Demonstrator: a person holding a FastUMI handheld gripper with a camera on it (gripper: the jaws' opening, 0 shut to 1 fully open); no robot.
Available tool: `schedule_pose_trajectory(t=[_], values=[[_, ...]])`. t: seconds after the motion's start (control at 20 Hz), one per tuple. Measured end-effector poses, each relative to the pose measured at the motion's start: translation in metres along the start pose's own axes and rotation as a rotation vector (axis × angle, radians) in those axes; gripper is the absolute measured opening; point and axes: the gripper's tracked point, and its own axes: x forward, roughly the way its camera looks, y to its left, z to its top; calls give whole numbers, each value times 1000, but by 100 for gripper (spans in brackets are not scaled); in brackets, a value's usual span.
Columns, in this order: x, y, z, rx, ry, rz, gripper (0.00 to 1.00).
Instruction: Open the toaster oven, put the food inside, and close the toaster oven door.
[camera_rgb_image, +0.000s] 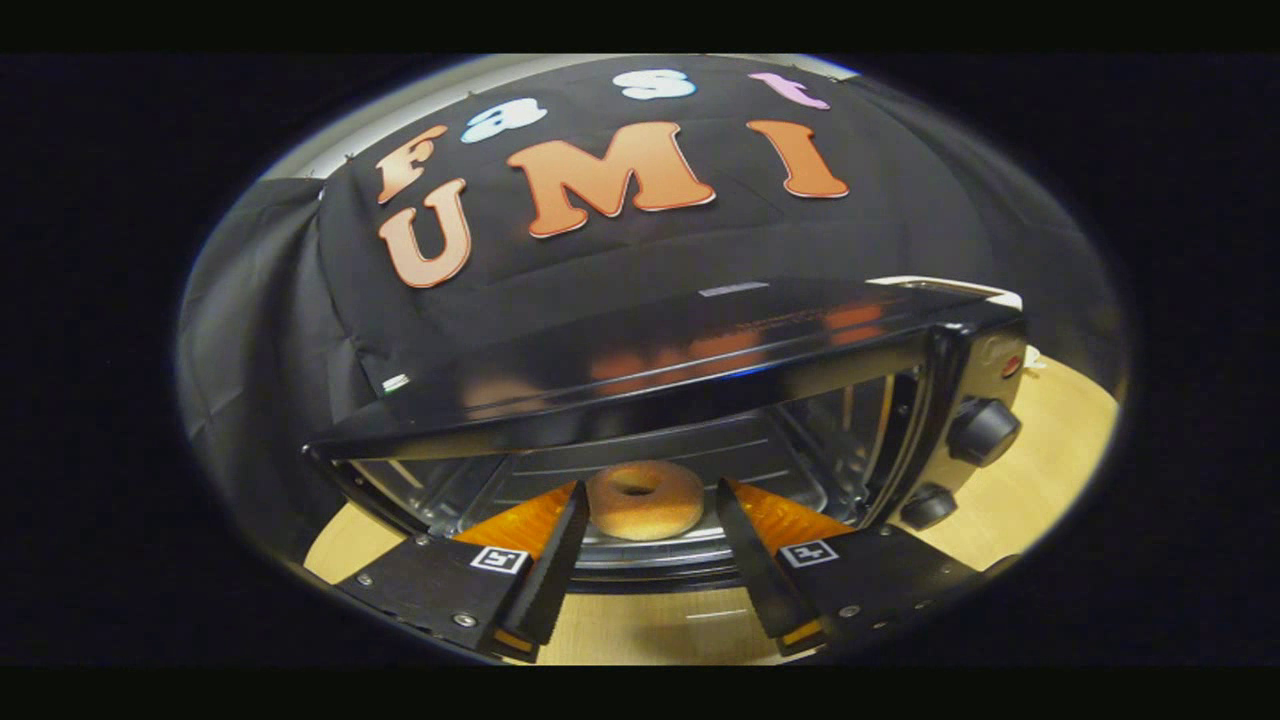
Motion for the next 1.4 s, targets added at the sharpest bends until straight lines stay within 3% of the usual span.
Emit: schedule_pose_trajectory(t=[0.3, 0.55, 0.7, 1.1, 1.4], values=[[-78, 2, 2, -160, -15, 52, 84], [-130, 11, -46, -196, 73, 132, 87], [-152, -1, -75, -199, 137, 129, 87], [-180, -54, -121, -125, 269, 34, 88], [-167, -40, -142, -93, 328, 80, 90]])
